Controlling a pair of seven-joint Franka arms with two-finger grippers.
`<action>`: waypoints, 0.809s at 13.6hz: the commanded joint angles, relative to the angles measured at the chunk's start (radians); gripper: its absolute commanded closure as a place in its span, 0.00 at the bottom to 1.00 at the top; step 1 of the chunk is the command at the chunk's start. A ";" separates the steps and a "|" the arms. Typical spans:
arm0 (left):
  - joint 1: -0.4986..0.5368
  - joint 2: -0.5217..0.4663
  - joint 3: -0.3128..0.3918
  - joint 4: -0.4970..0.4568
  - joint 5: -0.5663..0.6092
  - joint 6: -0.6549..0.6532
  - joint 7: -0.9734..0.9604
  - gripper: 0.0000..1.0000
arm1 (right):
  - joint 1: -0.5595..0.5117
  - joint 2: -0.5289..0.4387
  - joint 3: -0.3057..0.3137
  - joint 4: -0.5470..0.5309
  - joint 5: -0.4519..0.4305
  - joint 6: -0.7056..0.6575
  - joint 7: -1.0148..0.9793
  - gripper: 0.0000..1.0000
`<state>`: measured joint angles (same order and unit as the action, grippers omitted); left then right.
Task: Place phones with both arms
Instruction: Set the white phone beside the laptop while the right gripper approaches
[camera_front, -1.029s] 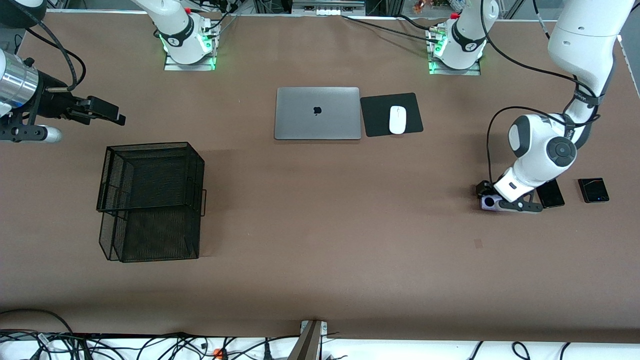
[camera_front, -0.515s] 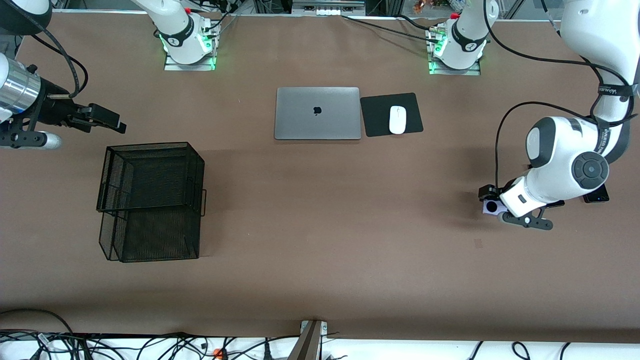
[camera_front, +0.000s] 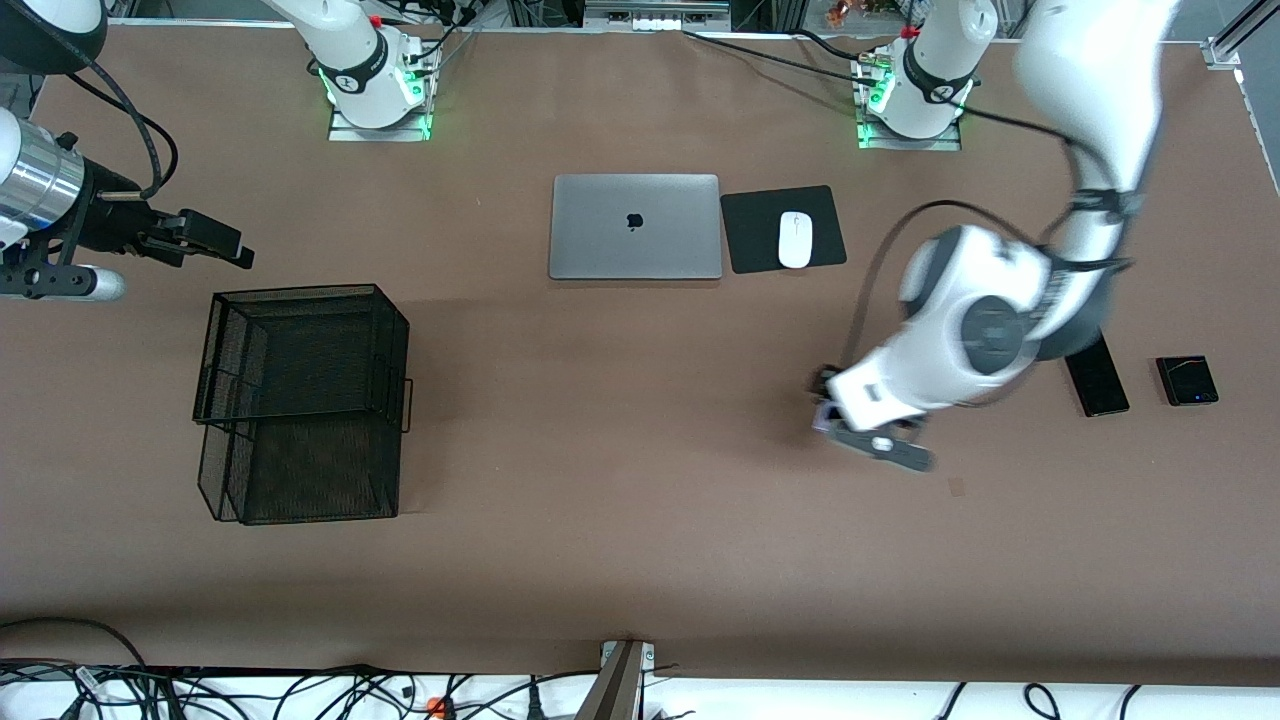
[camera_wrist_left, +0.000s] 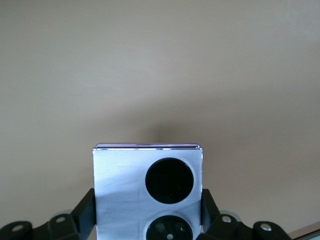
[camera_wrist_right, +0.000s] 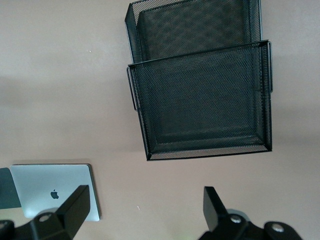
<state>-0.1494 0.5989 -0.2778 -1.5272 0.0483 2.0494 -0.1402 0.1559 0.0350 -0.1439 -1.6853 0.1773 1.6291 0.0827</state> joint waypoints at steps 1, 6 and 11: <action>-0.158 0.117 0.015 0.120 0.010 -0.003 -0.218 0.74 | 0.002 -0.003 0.000 -0.007 0.010 0.009 0.015 0.00; -0.320 0.271 0.028 0.156 0.019 0.196 -0.433 0.75 | 0.022 -0.001 0.001 -0.007 0.013 0.018 0.023 0.00; -0.391 0.314 0.072 0.154 0.019 0.250 -0.478 0.57 | 0.062 0.005 0.001 -0.007 0.018 0.028 0.069 0.00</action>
<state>-0.5134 0.9012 -0.2229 -1.4098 0.0495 2.2971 -0.5878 0.1940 0.0420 -0.1418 -1.6864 0.1785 1.6431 0.1138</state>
